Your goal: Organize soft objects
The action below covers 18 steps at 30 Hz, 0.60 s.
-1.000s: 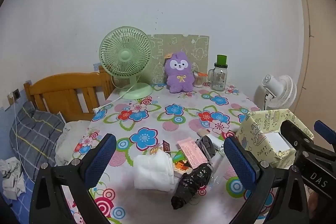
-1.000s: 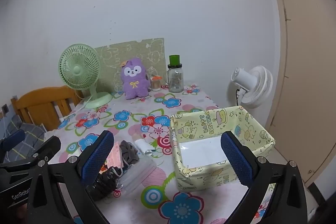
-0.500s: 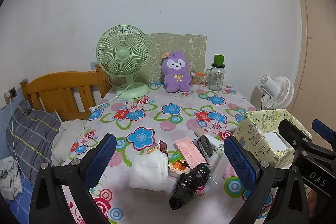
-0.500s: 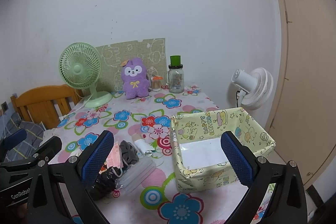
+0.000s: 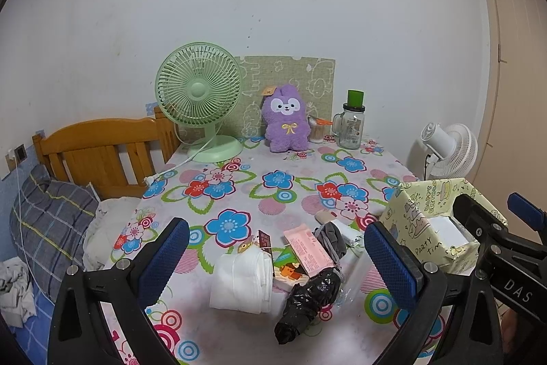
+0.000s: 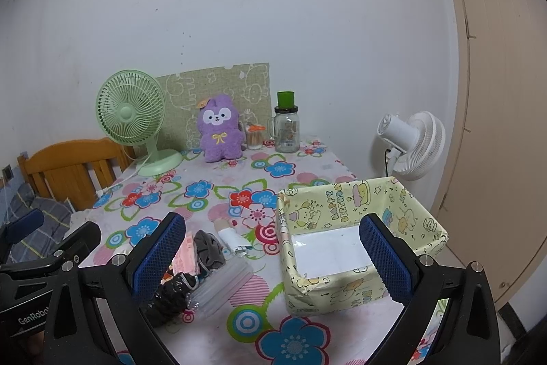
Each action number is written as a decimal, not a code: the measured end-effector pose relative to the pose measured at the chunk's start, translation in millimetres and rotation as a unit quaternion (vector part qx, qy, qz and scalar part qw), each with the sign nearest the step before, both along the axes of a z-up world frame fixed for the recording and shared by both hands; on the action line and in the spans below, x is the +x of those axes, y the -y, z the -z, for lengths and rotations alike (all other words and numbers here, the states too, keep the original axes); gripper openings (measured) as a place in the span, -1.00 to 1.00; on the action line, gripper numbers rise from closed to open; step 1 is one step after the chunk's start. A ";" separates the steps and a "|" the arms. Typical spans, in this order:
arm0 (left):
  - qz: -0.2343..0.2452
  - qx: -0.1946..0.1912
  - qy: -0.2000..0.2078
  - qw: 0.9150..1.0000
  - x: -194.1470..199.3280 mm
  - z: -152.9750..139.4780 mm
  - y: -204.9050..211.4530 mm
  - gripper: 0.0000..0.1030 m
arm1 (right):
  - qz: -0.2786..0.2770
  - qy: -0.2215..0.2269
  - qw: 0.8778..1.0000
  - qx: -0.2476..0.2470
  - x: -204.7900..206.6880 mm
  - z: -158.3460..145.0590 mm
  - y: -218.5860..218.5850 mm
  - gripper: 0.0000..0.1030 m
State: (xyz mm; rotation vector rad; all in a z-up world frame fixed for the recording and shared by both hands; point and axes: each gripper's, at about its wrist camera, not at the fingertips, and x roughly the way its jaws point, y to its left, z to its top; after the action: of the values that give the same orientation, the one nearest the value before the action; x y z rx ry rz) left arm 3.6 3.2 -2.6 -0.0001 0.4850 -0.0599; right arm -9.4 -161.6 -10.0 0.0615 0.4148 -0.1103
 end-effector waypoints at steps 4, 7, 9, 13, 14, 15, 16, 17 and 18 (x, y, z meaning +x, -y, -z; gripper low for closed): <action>0.004 -0.003 -0.002 1.000 1.9 -1.9 0.5 0.99 | 0.001 0.000 1.000 -0.002 0.0 0.0 -1.1 0.99; 0.002 0.001 0.000 1.000 2.8 -2.5 1.5 0.99 | 0.000 0.000 1.000 -0.003 0.0 -0.9 -0.6 0.99; 0.002 0.002 0.001 1.000 2.3 -1.7 1.8 1.00 | 0.001 -0.001 1.000 -0.003 0.1 -0.7 -0.9 0.99; 0.002 0.001 0.003 1.000 1.0 -0.5 1.6 0.99 | 0.001 -0.001 1.000 -0.005 0.4 -1.4 -1.5 0.99; 0.002 0.001 0.002 1.000 1.4 -0.6 1.9 0.99 | 0.001 -0.001 1.000 -0.004 0.4 -1.5 -1.7 0.99; 0.002 0.003 0.002 1.000 1.3 -0.5 2.1 0.99 | 0.002 -0.002 1.000 -0.004 0.5 -1.7 -2.2 0.99; 0.002 0.003 0.002 1.000 1.4 -0.3 2.1 0.99 | 0.002 -0.002 1.000 -0.005 0.7 -1.9 -2.4 0.99; 0.002 0.003 0.003 1.000 0.0 -0.1 1.4 0.99 | 0.003 -0.003 1.000 -0.005 0.9 -1.9 -2.3 0.99; 0.002 0.003 0.003 1.000 0.0 -0.1 1.4 0.99 | 0.003 -0.004 1.000 -0.006 1.3 -1.8 -2.1 0.99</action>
State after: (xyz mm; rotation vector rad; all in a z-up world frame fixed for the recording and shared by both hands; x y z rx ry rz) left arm 3.7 1.8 -2.5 0.0065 0.4798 -0.0633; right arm -8.1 -159.6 -8.2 0.0507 0.4211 -0.1180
